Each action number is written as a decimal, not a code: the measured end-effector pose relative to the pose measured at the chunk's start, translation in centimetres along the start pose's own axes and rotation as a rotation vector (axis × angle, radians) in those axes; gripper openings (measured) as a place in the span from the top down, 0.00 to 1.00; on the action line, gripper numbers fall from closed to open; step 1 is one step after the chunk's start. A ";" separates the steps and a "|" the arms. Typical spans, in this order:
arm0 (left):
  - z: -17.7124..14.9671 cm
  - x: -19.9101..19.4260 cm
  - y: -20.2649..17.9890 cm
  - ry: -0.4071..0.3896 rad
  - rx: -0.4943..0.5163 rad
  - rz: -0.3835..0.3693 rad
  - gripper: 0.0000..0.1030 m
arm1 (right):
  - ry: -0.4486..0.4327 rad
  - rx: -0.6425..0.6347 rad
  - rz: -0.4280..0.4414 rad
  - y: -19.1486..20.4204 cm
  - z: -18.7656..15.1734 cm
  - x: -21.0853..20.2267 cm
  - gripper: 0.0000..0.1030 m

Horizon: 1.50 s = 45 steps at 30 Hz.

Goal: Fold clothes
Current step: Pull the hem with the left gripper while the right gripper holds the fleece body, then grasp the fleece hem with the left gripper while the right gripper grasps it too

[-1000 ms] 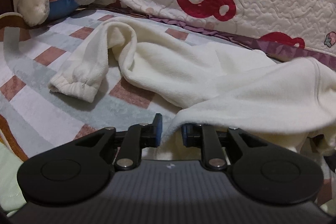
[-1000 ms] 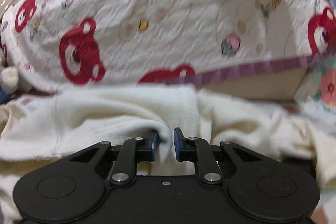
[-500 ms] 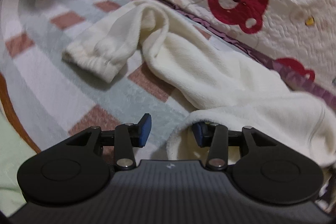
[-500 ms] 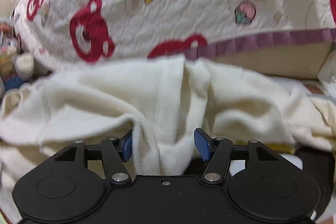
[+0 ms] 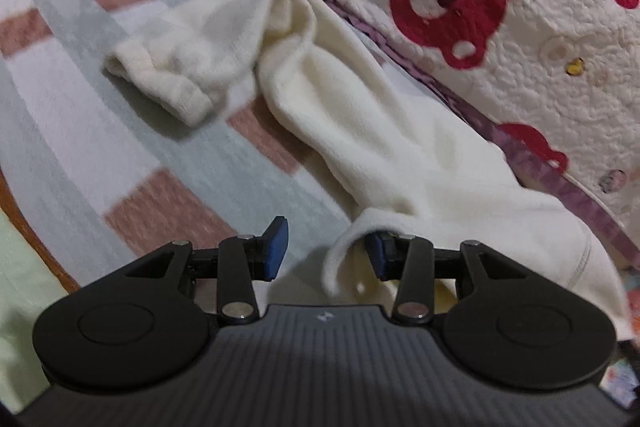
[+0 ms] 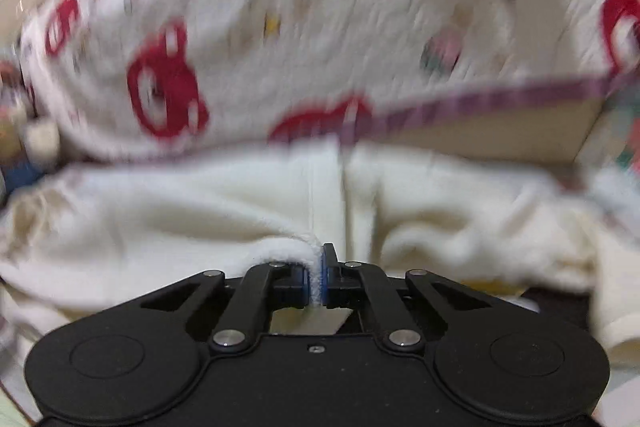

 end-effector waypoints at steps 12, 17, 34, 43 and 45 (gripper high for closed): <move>-7.9 -1.3 -5.9 0.270 0.466 0.053 0.53 | -0.058 0.089 -0.026 -8.1 0.6 -6.7 0.96; -7.8 -0.6 -5.7 0.246 0.448 0.081 0.50 | 0.016 0.183 0.057 -9.8 -3.3 -5.1 0.87; -7.0 -2.7 -8.4 0.059 0.398 -0.015 0.46 | 0.197 0.129 0.180 -9.5 -10.1 -3.3 0.80; -8.9 -2.4 -9.6 0.011 0.411 -0.014 0.46 | 0.240 0.233 0.135 -11.3 -12.8 -0.9 0.61; -9.0 -3.4 -9.8 -0.015 0.419 0.002 0.46 | 0.186 0.265 0.168 -11.8 -11.6 -1.2 0.95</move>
Point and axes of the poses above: each gripper's, at about its wrist camera, not at the fingertips, and x roughly the way its jaws point, y to its left, z to its top, the point moved 4 cm from there along x, roughly the way its jaws point, and after that the axes turned 4 degrees about -x, right-handed, at the moved point
